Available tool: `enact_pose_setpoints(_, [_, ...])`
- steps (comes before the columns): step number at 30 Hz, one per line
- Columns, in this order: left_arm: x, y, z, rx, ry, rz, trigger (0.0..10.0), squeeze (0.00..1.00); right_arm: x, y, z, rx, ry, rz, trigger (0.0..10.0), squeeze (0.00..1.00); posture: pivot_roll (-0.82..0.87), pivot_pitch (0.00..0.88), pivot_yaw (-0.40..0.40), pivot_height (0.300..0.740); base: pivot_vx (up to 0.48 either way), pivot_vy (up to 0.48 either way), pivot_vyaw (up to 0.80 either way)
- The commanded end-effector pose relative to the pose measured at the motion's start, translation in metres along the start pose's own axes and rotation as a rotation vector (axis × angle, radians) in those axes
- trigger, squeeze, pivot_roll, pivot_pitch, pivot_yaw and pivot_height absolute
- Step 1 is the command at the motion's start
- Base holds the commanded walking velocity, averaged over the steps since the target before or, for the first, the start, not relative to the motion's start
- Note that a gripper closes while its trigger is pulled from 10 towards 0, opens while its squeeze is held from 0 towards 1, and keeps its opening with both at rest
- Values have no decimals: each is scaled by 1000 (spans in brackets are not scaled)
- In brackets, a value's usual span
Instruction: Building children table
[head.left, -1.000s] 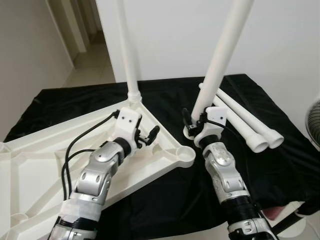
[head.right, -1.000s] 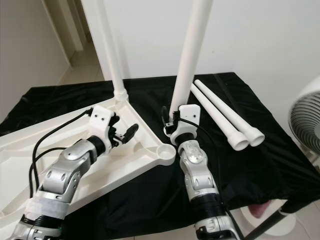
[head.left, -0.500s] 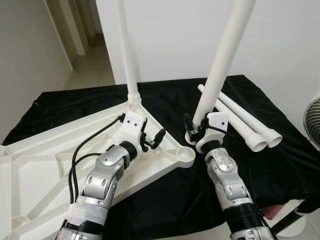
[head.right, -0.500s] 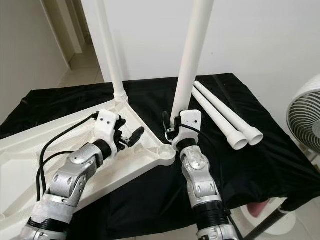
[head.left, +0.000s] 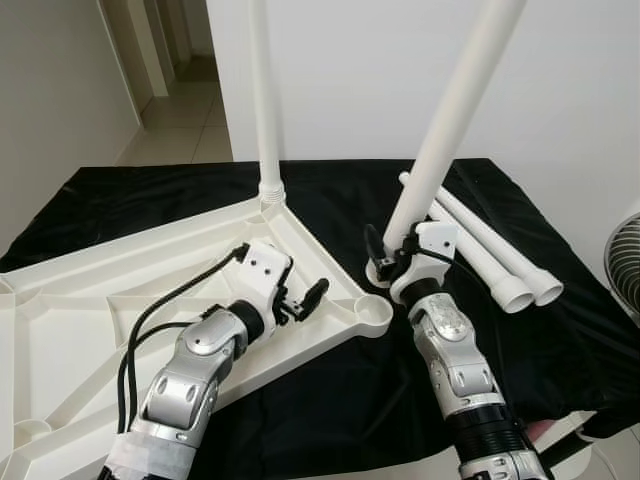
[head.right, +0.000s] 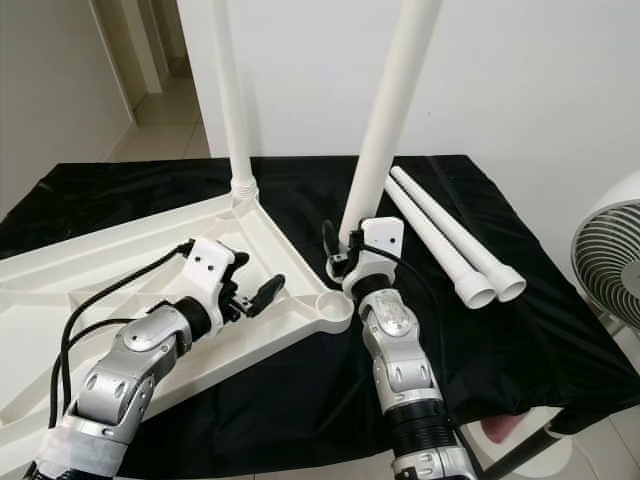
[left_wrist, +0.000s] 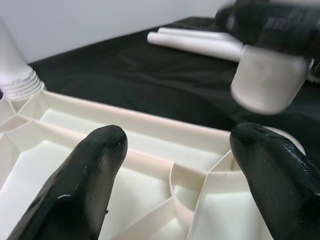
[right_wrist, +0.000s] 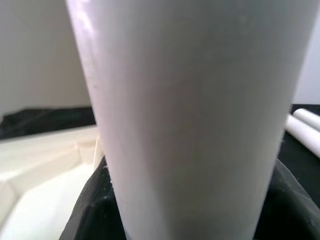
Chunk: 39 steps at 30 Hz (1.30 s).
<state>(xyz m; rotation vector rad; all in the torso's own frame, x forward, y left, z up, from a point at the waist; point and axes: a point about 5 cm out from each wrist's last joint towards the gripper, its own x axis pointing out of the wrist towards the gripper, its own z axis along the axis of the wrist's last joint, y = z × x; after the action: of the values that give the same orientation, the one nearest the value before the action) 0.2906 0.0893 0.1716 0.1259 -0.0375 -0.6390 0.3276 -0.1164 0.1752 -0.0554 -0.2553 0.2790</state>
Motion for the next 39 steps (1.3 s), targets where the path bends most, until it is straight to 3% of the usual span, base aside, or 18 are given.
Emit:
enact_pose_setpoints(1, [-3, -5, -3, -1, 11, -5, 10000, 0, 2, 0, 0, -19, 15, 15, 10000, 0, 53, 33, 6, 740, 0, 0, 0])
enact_pose_setpoints(8, [-11, -23, -6, 16, 35, -95, 10000, 0, 1, 4, -4, -20, 43, 58, 10000, 0, 67, 45, 0, 740, 0, 0, 0])
enact_pose_setpoints(17, [-18, -29, -6, 48, 30, -163, 10000, 0, -5, 15, -17, -24, 111, 111, 10000, 0, 72, 50, -14, 740, 0, 0, 0])
enact_pose_setpoints(23, [-31, -40, -5, 19, 33, -274, 10000, 0, -10, 19, -22, -25, 145, 143, 10000, 0, 72, 58, -18, 740, 0, 0, 0])
enact_pose_setpoints(39, [-42, -38, 1, -2, 29, -293, 10000, 0, -29, 12, -30, -51, 181, 156, 10000, 0, 67, 59, -32, 740, 0, 0, 0])
